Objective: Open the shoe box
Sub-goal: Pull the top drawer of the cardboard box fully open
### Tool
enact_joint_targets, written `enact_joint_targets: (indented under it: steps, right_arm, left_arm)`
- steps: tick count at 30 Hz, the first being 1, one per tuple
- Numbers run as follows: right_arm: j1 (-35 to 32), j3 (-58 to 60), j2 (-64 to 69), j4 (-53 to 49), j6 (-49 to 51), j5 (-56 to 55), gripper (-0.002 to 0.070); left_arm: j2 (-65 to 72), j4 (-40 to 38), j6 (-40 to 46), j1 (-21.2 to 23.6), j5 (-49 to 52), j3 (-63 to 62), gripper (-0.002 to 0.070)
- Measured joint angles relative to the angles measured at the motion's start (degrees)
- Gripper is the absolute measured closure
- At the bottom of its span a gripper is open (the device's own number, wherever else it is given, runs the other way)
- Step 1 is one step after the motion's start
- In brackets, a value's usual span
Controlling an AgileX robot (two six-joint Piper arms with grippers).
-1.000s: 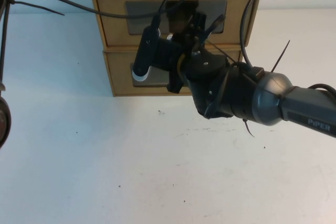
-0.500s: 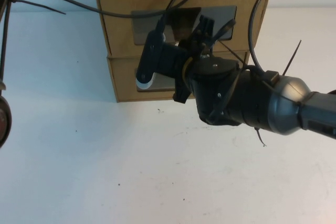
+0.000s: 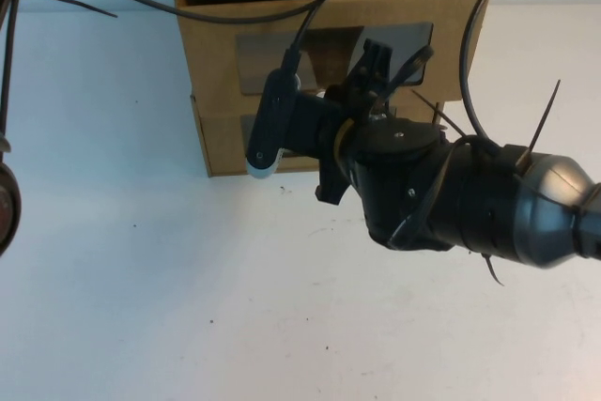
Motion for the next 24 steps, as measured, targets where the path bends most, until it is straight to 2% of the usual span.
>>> enact_joint_targets:
  steps: [8, 24]
  right_arm:
    - [1.2, 0.2, -0.9, 2.4, -0.3, 2.4, 0.0669]
    - [6.0, 0.6, -4.1, 12.3, -7.6, 9.0, 0.0669]
  left_arm:
    - [0.1, -0.2, 0.0, 0.0, 0.1, 0.0, 0.0680]
    - [0.1, -0.2, 0.0, 0.0, 0.1, 0.0, 0.0680]
